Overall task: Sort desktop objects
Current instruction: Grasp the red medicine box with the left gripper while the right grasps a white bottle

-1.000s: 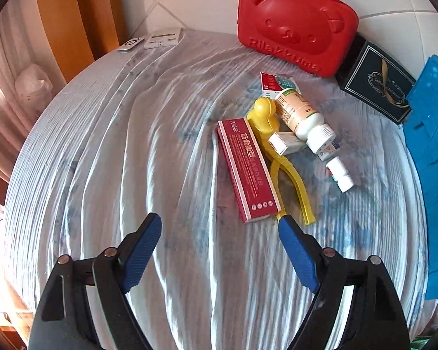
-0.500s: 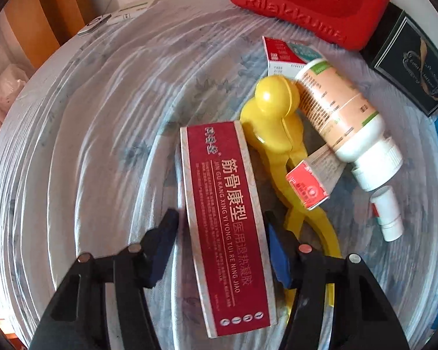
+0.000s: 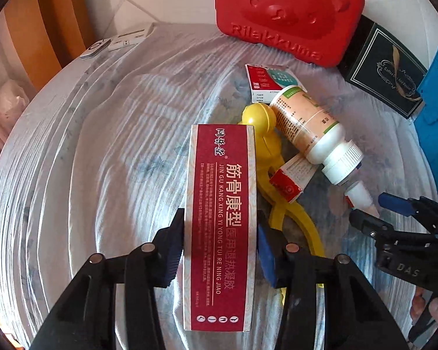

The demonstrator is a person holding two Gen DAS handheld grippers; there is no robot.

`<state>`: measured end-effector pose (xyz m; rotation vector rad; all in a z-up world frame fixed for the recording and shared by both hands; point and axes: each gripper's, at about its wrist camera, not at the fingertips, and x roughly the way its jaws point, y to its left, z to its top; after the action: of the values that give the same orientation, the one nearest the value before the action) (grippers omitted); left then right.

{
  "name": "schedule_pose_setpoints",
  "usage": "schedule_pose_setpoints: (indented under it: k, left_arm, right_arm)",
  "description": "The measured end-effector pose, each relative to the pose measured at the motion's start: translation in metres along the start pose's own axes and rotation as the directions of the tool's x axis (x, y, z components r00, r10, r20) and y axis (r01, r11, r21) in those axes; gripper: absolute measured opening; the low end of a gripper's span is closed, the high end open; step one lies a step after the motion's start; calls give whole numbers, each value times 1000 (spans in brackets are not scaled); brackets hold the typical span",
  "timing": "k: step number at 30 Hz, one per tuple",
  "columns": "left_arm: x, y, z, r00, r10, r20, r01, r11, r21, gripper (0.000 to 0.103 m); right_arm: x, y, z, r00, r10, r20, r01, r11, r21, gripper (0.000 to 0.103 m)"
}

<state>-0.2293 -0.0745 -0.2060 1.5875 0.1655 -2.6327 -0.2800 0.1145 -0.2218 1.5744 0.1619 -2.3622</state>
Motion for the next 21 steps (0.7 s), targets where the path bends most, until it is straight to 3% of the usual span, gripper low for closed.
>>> schedule_pose_setpoints:
  k: [2,11,13,14,21]
  left_arm:
    - [-4,-1,-1,1000,-2,5,2,1000,14,44]
    - [-16,6,-25,999,-15,-39,16,999,31,44]
    - [-17,4,-32,1000,-3,-31,5,998,56,37]
    - [-19,2,-35,1000,6,-29,-4,997,74,28]
    - [-16,-7,-35,999,12,-30,-10,997,77,29]
  right_arm:
    - [5,5,-1,1000,-25,-14,24,999,-21,27]
    - [-11,11,-13,1000,-5,-15,5,1000,-9,27]
    - [-15,11,-17,1000,-1,-12,0,1000,-8,27]
    - [-18,11,-20,1000,0,-8,0,1000,-8,27]
    - [-38,14,-26,1000,-5,24,5,1000,-1,27]
